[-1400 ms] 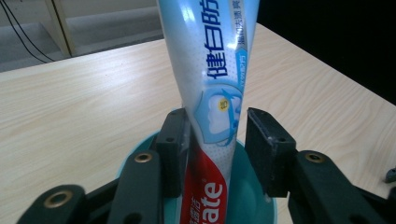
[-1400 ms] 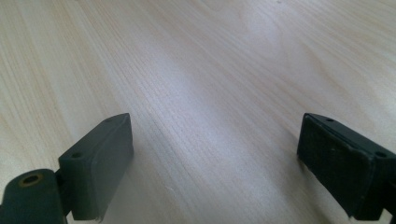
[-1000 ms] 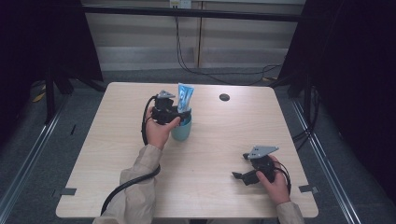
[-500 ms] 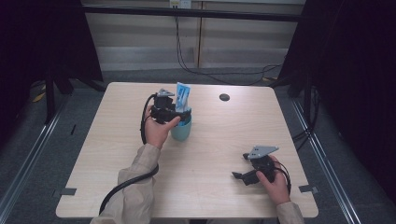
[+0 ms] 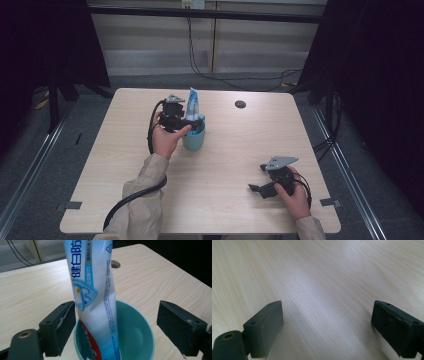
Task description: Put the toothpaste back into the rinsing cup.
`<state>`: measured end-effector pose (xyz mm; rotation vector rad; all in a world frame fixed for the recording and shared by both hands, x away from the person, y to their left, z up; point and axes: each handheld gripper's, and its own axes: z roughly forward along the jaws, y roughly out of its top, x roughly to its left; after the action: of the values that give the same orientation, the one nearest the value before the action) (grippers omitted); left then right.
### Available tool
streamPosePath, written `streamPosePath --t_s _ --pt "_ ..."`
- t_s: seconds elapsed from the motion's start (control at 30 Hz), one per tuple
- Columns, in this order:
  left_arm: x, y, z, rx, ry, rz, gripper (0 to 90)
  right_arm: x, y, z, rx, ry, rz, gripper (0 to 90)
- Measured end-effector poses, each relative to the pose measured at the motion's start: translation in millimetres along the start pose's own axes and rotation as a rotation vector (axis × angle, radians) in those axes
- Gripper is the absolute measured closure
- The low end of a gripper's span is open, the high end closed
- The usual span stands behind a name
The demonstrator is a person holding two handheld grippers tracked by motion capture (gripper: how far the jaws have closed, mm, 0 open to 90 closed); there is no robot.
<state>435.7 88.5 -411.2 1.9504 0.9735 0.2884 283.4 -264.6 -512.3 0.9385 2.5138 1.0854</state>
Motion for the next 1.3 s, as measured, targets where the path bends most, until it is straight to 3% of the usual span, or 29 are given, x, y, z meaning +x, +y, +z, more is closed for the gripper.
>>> streamPosePath --t_s 0.3,0.47,0.83,1.3 --pt "2.1 1.3 -8.1 -0.02 0.008 -0.003 14.8 0.1 0.1 0.1 0.0 0.0 0.0 10.2" --pt "4.4 -1.8 -11.5 -0.007 -0.003 -0.004 14.6 0.1 0.1 0.1 0.0 -0.001 0.0 10.2" --pt "8.9 -9.9 -27.5 -0.019 -0.029 -0.047 14.6 0.2 0.1 0.2 0.0 -0.001 0.002 10.2" --pt "11.9 -23.3 -39.5 -0.009 -0.039 -0.046 14.8 0.2 0.2 0.2 0.0 -0.001 0.002 10.2"
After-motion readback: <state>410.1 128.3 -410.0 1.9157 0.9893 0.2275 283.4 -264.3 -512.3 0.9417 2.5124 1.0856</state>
